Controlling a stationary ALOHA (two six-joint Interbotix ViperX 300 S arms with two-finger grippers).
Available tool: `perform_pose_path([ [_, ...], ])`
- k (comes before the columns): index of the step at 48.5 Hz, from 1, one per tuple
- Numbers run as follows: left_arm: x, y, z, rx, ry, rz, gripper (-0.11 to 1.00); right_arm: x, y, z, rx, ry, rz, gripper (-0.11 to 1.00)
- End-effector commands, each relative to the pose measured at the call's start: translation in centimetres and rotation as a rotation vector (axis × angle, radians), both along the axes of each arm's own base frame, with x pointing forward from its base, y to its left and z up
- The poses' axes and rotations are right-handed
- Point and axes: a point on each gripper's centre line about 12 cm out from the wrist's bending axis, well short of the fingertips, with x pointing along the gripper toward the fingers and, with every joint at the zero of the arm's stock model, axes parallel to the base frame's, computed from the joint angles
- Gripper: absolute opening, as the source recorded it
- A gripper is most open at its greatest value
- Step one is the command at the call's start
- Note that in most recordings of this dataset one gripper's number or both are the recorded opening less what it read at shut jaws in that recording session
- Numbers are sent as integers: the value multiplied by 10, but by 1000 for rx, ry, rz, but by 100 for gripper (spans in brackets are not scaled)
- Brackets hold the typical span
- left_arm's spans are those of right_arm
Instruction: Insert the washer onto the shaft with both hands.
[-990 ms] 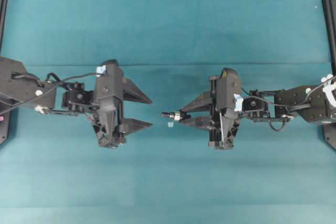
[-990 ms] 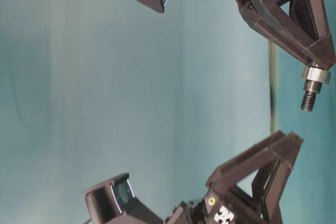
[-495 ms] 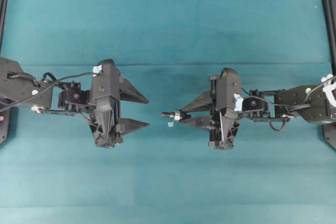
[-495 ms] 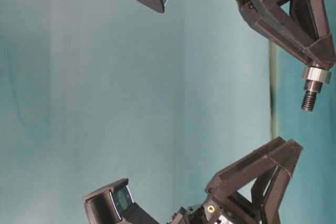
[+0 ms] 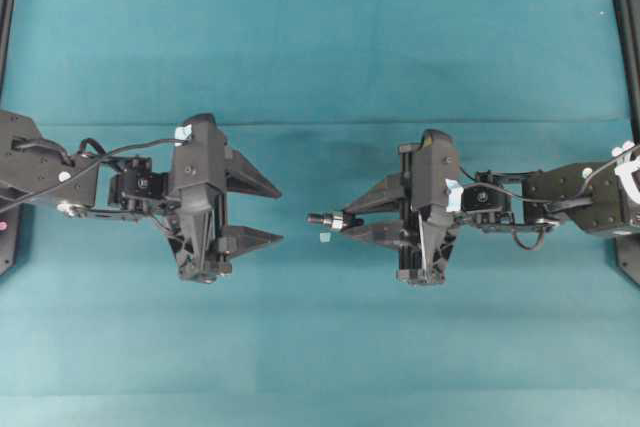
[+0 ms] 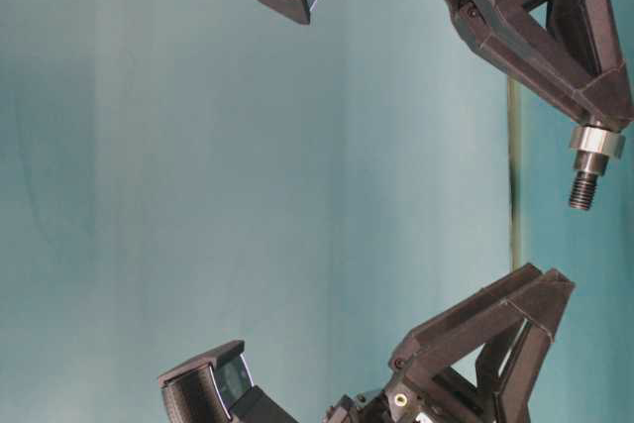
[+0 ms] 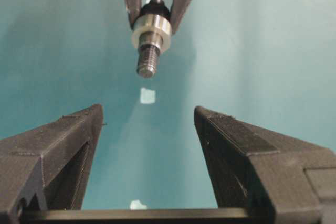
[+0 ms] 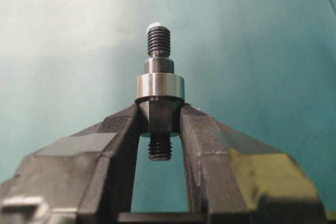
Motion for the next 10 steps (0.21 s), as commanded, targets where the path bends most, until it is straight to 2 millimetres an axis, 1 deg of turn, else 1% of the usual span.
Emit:
perform_pose_path([
  [1,3,0,10,-1,-32,0,78,4,0,8,10,-29,-5,0],
  [10,2,0,9,1,-31,-1,78,4,0,8,9,-29,-6,0],
])
